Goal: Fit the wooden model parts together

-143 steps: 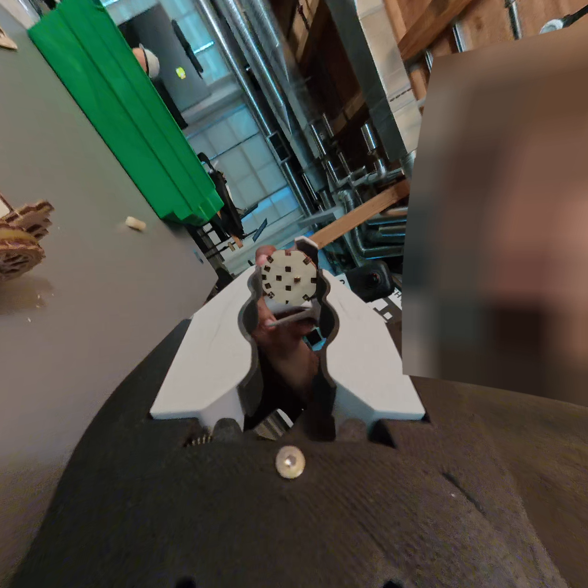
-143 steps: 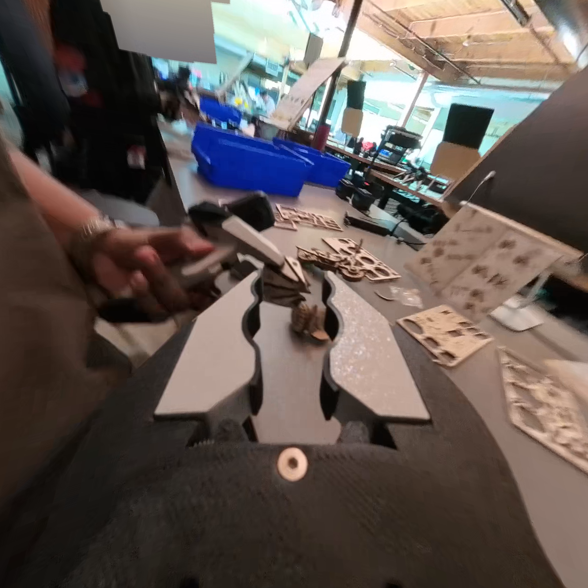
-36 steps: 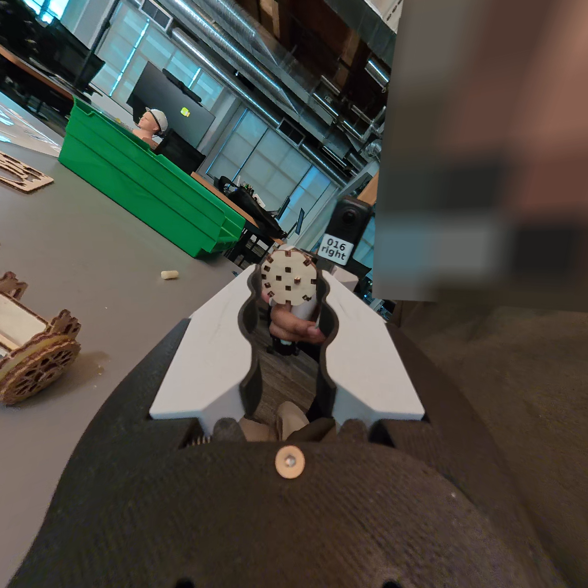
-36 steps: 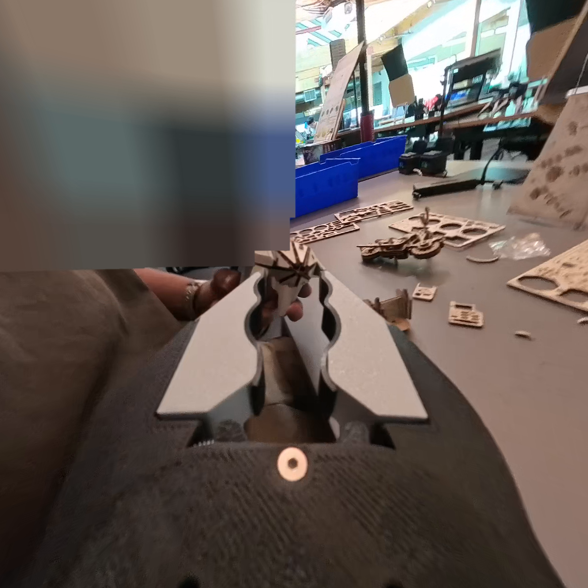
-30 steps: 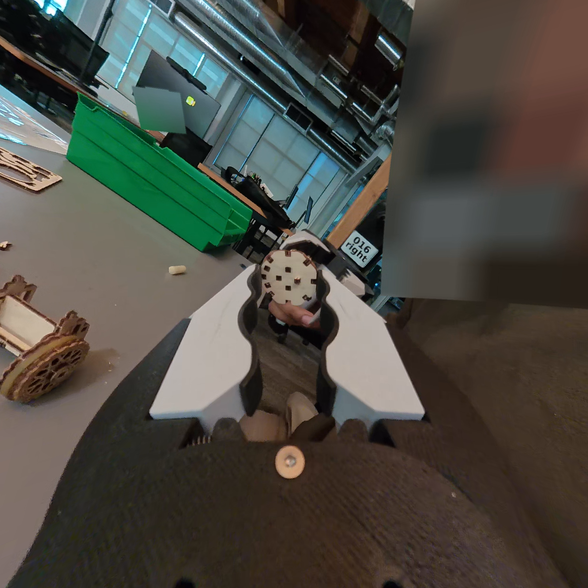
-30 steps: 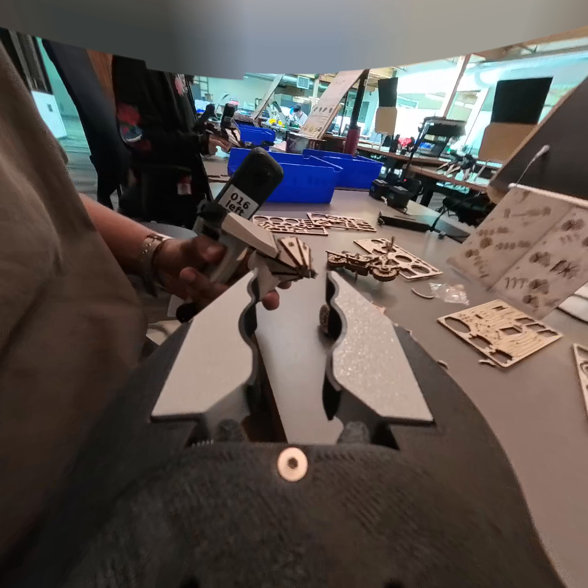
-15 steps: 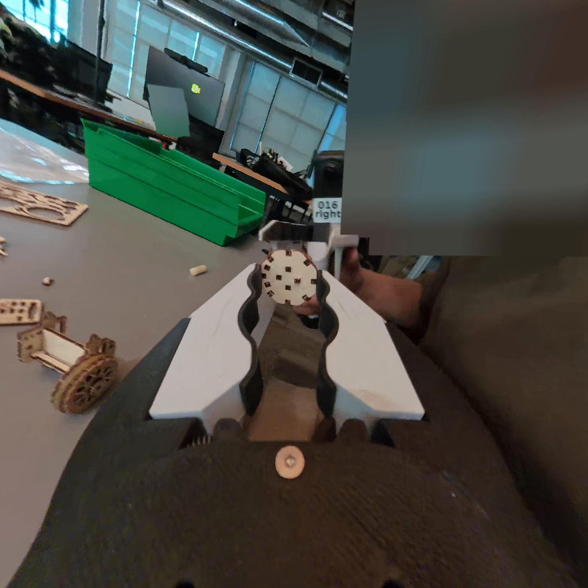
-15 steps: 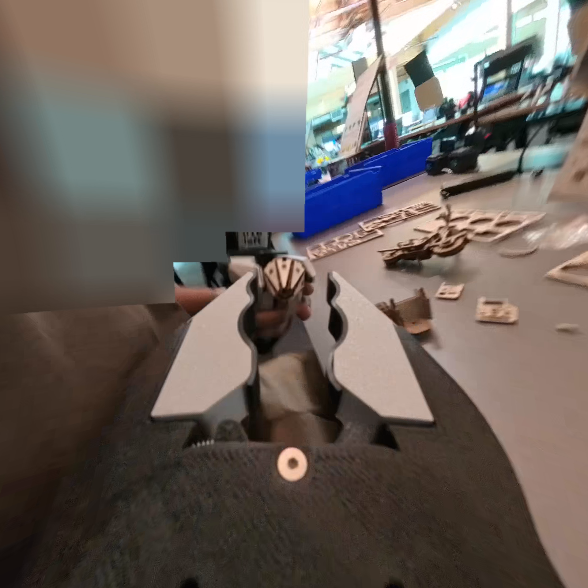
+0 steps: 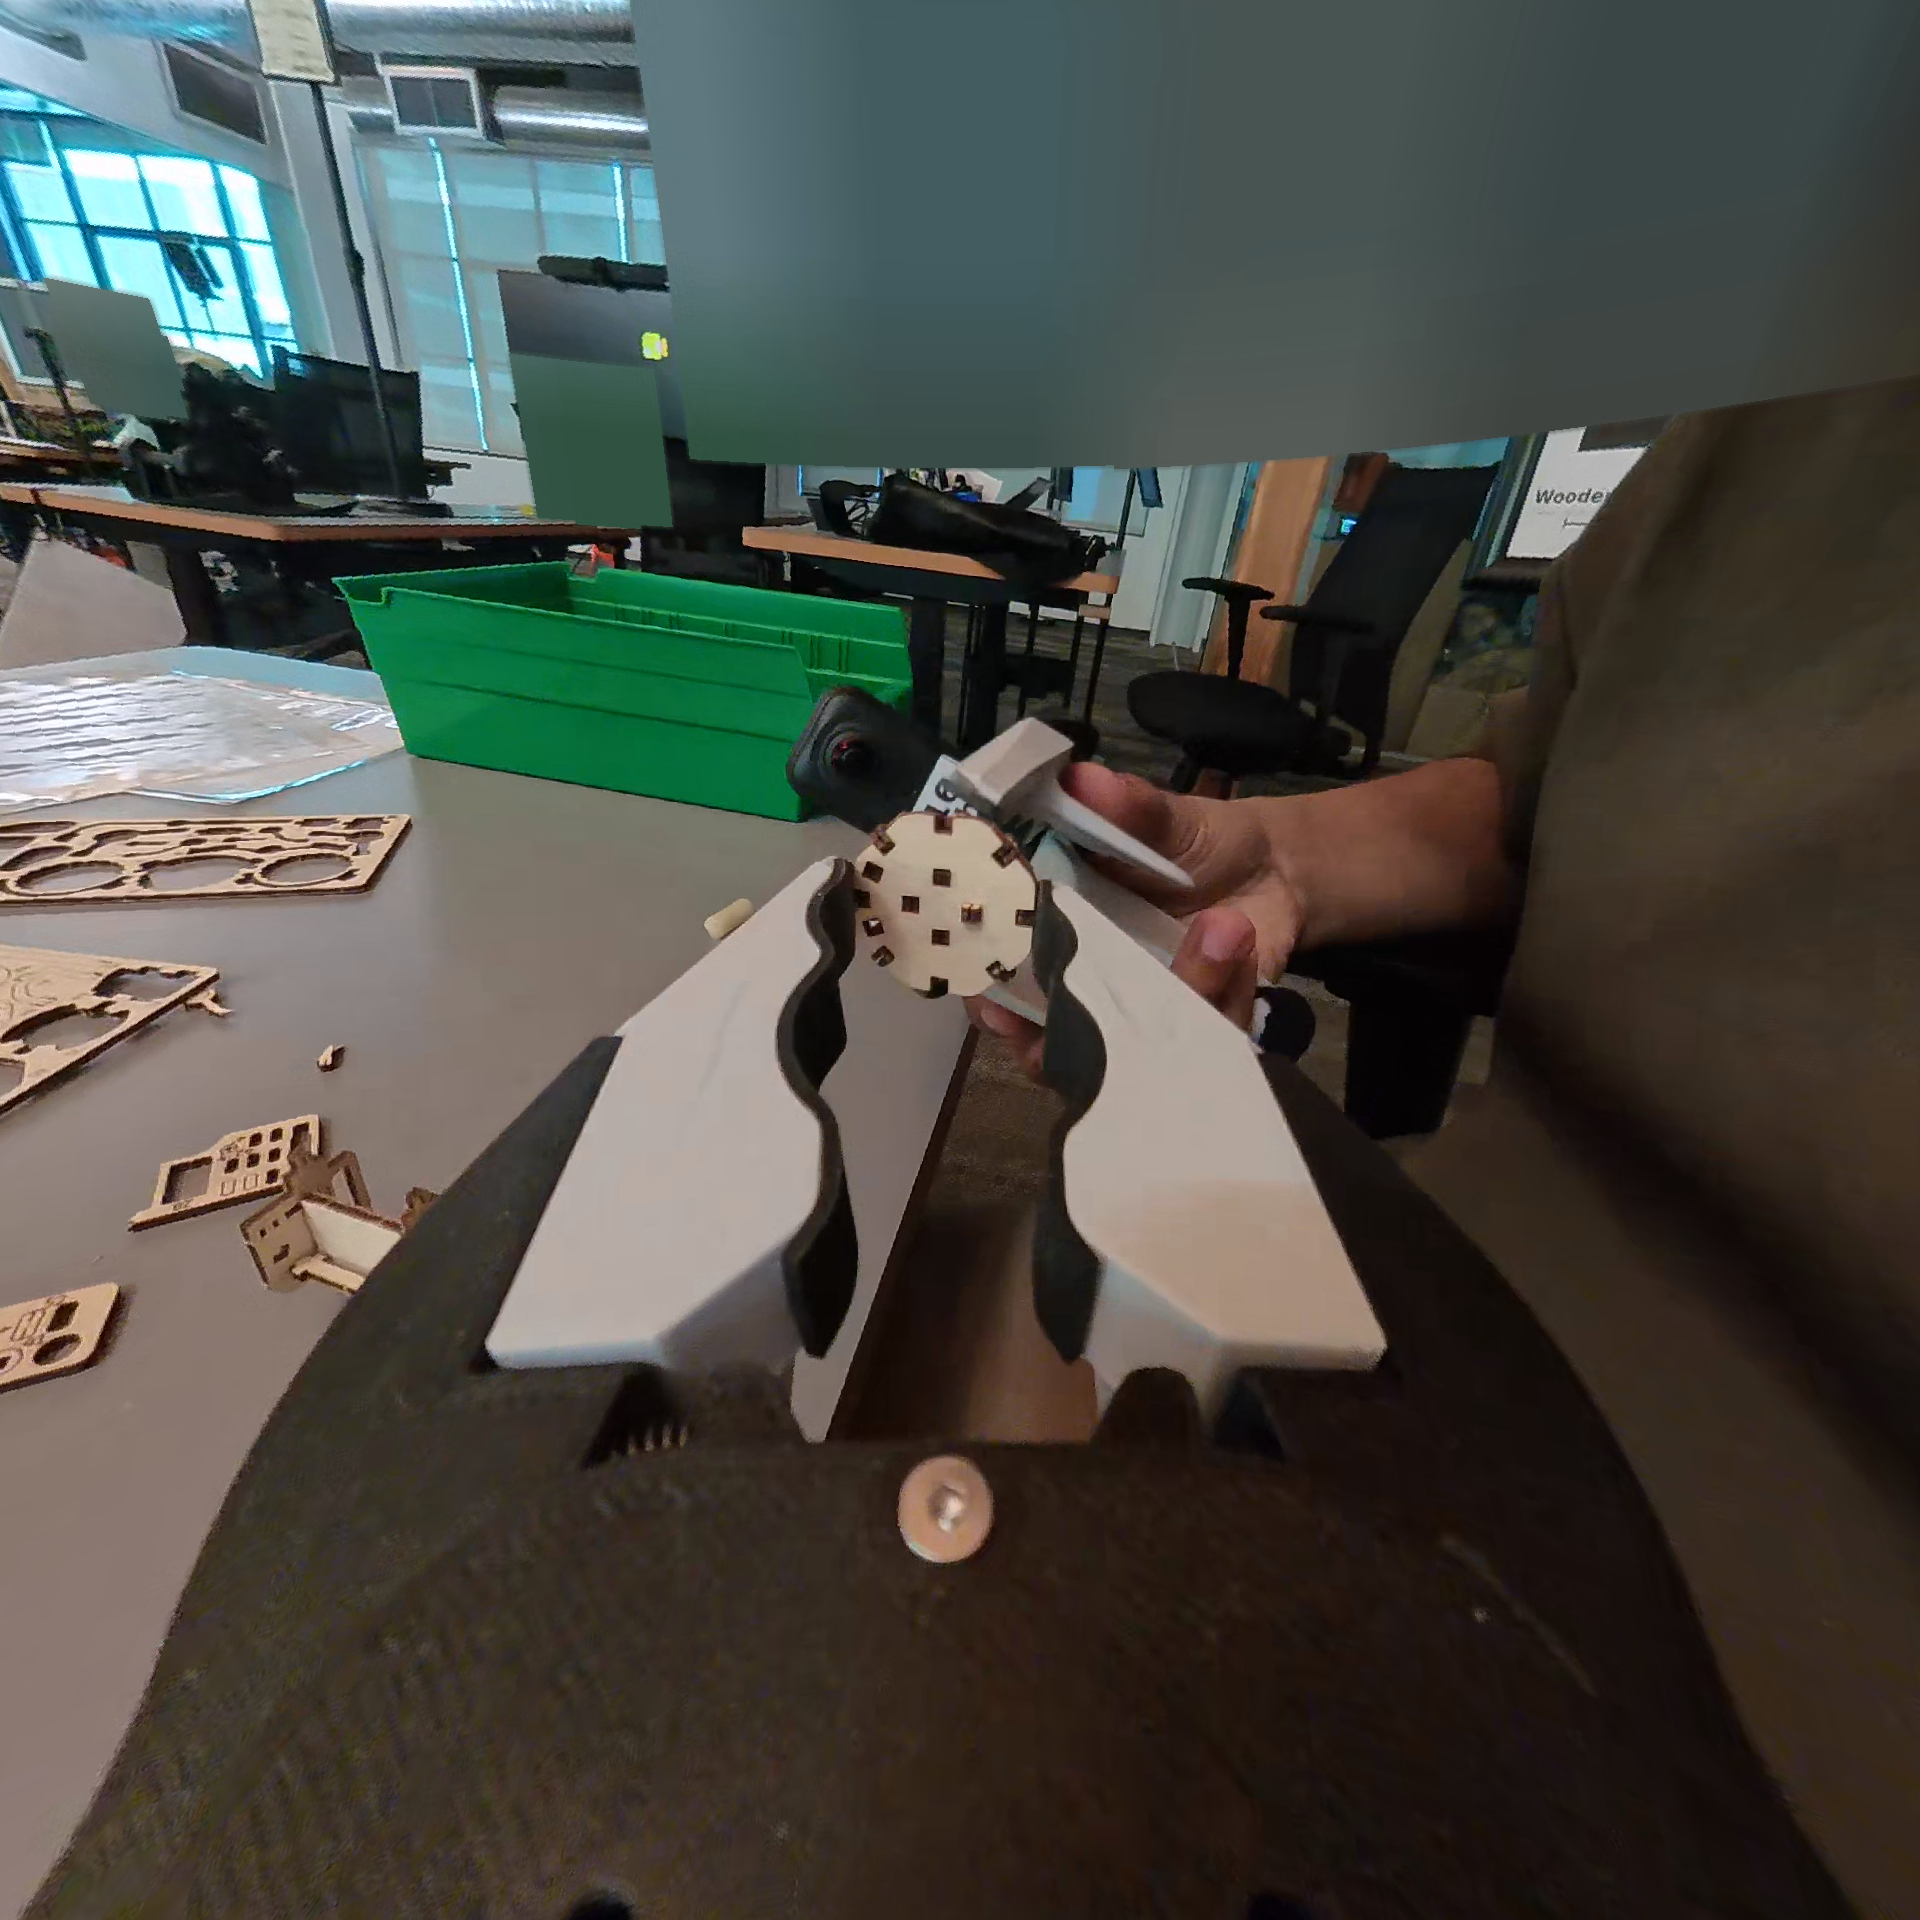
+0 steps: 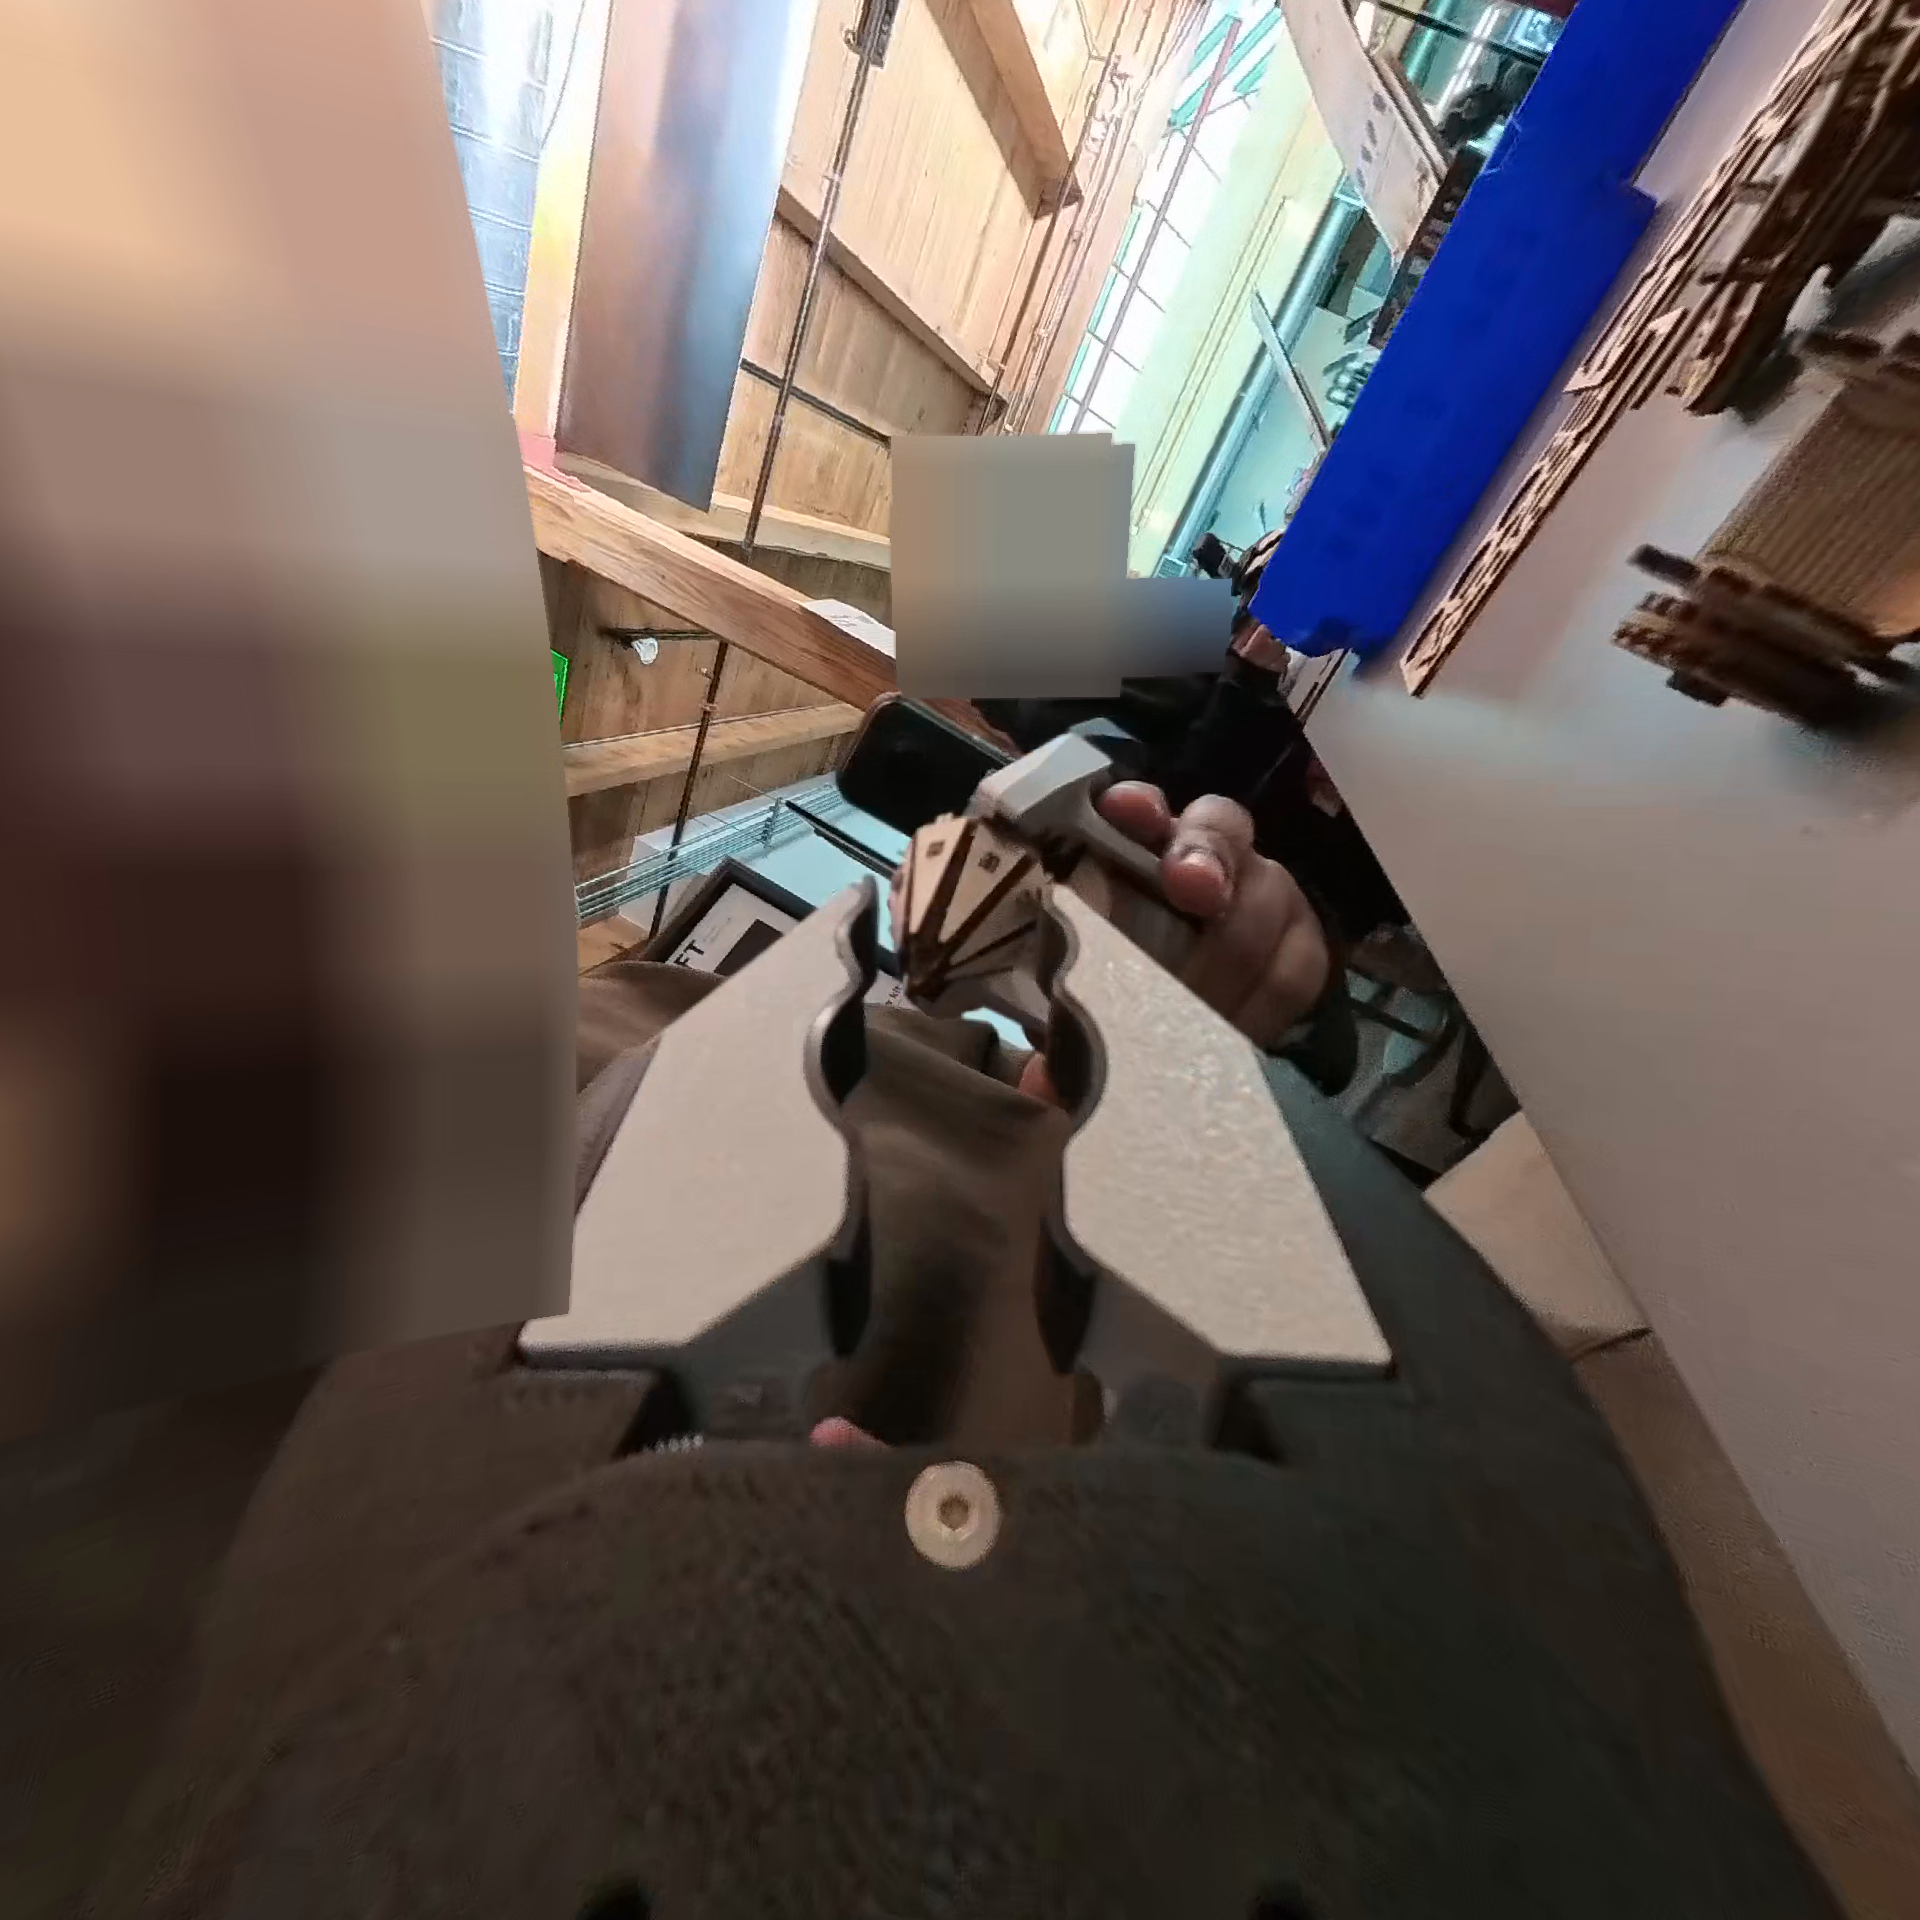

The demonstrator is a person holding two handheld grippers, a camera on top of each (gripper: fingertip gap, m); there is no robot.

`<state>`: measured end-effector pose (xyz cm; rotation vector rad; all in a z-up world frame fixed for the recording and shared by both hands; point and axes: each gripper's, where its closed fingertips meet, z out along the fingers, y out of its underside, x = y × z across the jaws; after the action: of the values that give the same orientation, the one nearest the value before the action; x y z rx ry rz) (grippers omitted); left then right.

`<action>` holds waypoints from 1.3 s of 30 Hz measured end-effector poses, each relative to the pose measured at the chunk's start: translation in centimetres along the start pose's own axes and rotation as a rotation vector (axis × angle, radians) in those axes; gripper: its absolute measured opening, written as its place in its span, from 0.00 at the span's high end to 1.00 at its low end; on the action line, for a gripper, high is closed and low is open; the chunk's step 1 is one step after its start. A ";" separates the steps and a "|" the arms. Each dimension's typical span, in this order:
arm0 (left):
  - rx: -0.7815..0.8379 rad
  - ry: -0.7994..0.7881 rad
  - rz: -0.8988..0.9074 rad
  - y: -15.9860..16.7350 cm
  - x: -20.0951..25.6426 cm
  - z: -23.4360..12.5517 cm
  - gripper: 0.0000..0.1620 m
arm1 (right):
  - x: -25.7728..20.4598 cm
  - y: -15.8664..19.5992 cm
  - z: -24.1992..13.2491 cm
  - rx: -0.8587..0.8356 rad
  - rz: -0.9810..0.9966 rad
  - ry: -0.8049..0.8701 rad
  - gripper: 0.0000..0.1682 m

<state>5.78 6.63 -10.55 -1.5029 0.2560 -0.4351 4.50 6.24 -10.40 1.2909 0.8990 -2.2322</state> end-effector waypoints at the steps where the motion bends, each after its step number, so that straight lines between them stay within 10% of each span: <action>1: -0.003 -0.002 0.002 0.1 0.0 0.0 0.80 | 0.1 0.0 0.0 0.000 0.000 0.004 0.84; 20: -0.074 -0.307 -0.092 0.2 -7.6 -2.6 0.61 | 1.6 -2.9 -2.7 -0.067 -0.486 0.335 0.86; 29: -0.796 -0.153 0.009 7.7 -12.2 -2.2 0.43 | 2.6 -4.8 -4.2 -0.042 -0.465 0.378 0.86; 39: -0.984 0.000 0.139 10.7 -12.2 -1.4 0.68 | 2.6 -5.9 -5.7 -0.026 -0.470 0.372 0.86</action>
<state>-4.47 10.68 -22.51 -2.4211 0.6291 -0.1867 2.96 14.36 -12.80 1.6526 1.4953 -2.3358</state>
